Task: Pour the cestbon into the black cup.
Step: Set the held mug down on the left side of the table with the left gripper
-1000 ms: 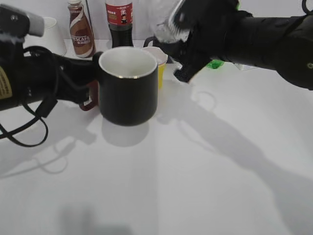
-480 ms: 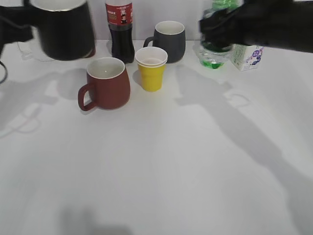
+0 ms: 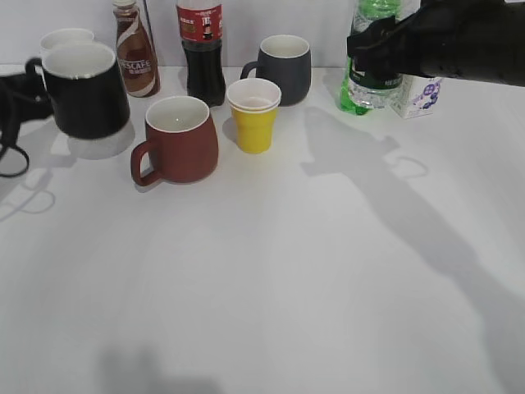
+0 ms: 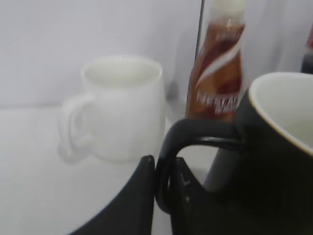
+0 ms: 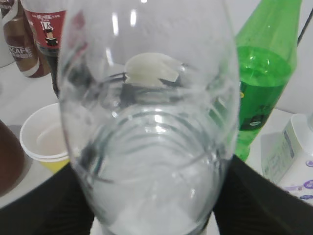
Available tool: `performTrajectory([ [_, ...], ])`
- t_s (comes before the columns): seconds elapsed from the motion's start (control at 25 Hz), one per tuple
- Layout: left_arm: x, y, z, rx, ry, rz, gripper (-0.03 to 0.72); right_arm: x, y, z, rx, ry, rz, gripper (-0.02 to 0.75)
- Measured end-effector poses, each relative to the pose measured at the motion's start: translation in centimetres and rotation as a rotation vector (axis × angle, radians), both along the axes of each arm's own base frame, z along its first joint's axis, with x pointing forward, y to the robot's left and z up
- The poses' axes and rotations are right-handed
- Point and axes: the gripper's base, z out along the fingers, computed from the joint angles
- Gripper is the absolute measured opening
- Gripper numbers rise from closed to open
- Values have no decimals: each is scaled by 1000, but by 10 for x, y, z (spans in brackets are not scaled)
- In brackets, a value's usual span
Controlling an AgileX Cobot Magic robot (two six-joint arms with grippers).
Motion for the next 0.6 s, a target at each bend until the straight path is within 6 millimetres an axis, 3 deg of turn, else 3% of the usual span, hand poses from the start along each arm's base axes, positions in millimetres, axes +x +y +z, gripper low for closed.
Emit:
performTrajectory([
  [0.28, 5, 1, -33, 3, 69, 1, 46, 0, 0, -3, -12, 18, 0, 466],
  [0.6, 1, 0, -41, 0, 91, 1, 46, 0, 0, -4, -14, 25, -1, 466],
])
